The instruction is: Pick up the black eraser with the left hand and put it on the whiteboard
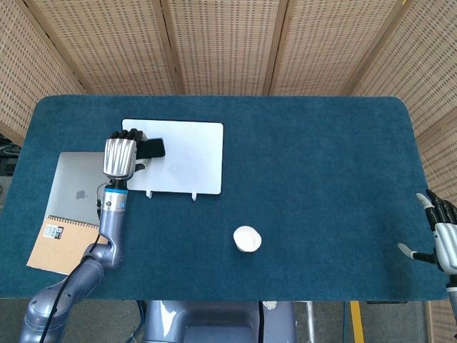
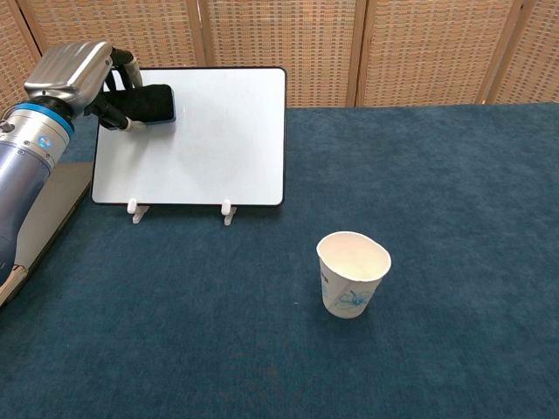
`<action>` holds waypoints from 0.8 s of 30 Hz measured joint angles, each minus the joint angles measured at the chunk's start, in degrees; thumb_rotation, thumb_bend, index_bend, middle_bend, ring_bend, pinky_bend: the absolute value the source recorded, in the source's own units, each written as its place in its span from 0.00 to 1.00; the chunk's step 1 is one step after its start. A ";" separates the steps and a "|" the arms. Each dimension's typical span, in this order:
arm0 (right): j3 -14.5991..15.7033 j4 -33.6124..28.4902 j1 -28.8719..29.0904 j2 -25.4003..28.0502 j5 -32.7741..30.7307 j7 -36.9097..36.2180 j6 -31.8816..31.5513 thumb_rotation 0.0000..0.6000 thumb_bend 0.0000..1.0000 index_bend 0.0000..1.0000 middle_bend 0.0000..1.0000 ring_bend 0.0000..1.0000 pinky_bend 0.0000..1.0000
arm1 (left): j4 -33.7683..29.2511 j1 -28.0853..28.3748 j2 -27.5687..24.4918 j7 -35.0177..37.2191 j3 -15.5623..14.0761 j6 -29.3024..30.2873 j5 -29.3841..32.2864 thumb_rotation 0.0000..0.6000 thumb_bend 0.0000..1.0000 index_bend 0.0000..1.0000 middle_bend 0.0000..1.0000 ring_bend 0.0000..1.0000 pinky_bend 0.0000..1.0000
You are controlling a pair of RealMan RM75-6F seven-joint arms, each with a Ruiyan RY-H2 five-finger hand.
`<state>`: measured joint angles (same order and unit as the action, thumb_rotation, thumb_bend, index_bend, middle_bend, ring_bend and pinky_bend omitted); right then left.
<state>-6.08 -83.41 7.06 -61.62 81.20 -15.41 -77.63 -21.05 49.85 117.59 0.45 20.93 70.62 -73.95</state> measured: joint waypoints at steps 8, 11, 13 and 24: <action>0.00 0.18 0.15 0.01 -0.27 -0.23 0.42 1.00 0.00 0.00 0.00 0.00 0.00 | 3.12 1.20 1.78 -0.78 0.00 -1.36 0.83 1.00 0.00 0.41 0.26 0.25 0.36; 0.01 0.20 0.22 0.02 -0.27 -0.31 0.53 1.00 0.00 0.00 0.00 0.00 0.00 | 4.02 1.29 2.20 -1.15 -0.25 -1.87 0.94 1.00 0.00 0.10 0.01 0.01 0.13; 0.07 0.16 0.24 0.05 -0.22 -0.35 0.58 1.00 0.00 0.00 0.00 0.00 0.00 | 4.79 1.31 2.54 -2.39 -0.40 -2.43 1.09 1.00 0.00 0.00 0.00 0.00 0.05; 0.13 0.01 0.21 0.14 -0.14 -0.36 0.44 1.00 0.00 0.00 0.00 0.00 0.00 | 6.36 0.69 2.93 0.76 -2.46 0.38 -0.30 1.00 0.00 0.00 0.00 0.00 0.00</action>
<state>-5.94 -83.39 7.27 -61.48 81.06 -15.77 -77.19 -14.69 50.54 120.53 1.21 18.47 71.00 -74.26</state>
